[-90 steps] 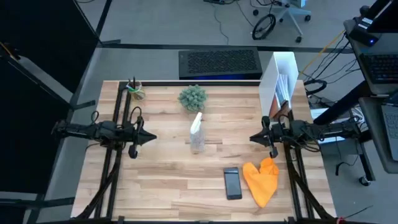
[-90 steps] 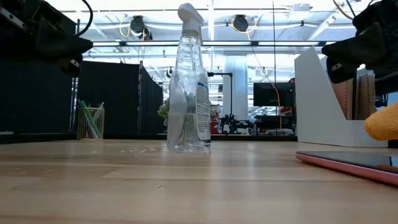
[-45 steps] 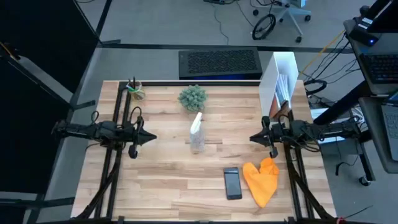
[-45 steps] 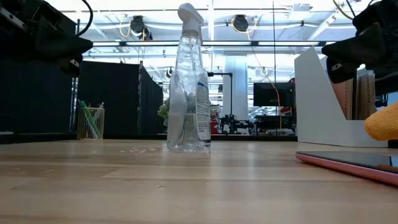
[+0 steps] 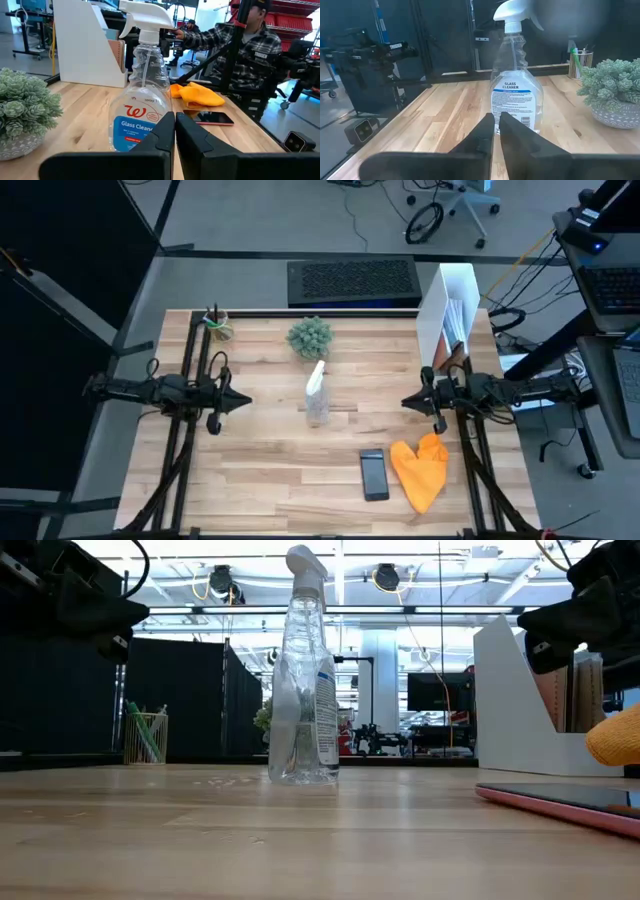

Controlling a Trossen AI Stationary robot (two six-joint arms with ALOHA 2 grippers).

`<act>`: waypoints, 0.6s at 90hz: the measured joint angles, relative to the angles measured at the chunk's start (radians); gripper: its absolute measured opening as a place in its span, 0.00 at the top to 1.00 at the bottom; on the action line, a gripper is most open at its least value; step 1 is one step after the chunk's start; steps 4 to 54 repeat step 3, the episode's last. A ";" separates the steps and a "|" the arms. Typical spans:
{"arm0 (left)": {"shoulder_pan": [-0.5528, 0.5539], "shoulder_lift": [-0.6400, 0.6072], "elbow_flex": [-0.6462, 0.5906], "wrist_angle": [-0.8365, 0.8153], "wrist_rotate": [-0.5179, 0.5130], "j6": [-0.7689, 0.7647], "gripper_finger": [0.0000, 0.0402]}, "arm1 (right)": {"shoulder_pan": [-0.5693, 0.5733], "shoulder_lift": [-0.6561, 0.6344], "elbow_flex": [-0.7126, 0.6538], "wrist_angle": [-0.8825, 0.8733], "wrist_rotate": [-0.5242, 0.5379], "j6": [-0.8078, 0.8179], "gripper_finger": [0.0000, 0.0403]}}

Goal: Apply microfiber cloth
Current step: Return to Home Position

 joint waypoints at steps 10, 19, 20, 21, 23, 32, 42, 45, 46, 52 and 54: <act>0.000 0.000 0.000 0.000 0.000 0.000 1.00 | 0.000 0.000 0.000 0.000 0.000 0.000 0.97; 0.000 0.000 0.000 0.000 0.000 0.000 1.00 | 0.000 0.000 0.000 0.000 0.000 0.000 0.97; 0.000 0.000 0.000 0.000 0.000 0.000 1.00 | 0.000 0.000 0.000 0.000 0.000 0.000 0.97; 0.000 0.000 0.000 0.000 0.000 0.000 1.00 | 0.000 0.000 0.000 0.000 0.000 0.000 0.97; 0.000 0.000 0.000 0.000 0.000 0.000 1.00 | 0.000 0.000 0.000 0.000 0.000 0.000 0.97; 0.000 0.000 0.000 0.000 0.000 0.000 1.00 | 0.000 0.000 0.000 0.000 0.000 0.000 0.97; 0.000 0.000 0.000 0.000 0.000 0.000 1.00 | 0.000 0.000 0.000 0.000 0.000 0.000 0.97; 0.000 0.000 0.000 0.000 0.000 0.000 1.00 | 0.000 0.000 0.000 0.000 0.000 0.000 0.97; 0.000 0.000 0.000 0.000 0.000 0.000 1.00 | 0.000 0.000 0.000 0.000 0.000 0.000 0.97; 0.000 0.000 0.000 0.000 0.000 0.000 1.00 | 0.000 0.000 0.000 0.000 0.000 0.000 0.97; 0.000 0.000 0.000 0.000 0.000 0.000 1.00 | 0.000 0.000 0.000 0.000 0.000 0.000 0.97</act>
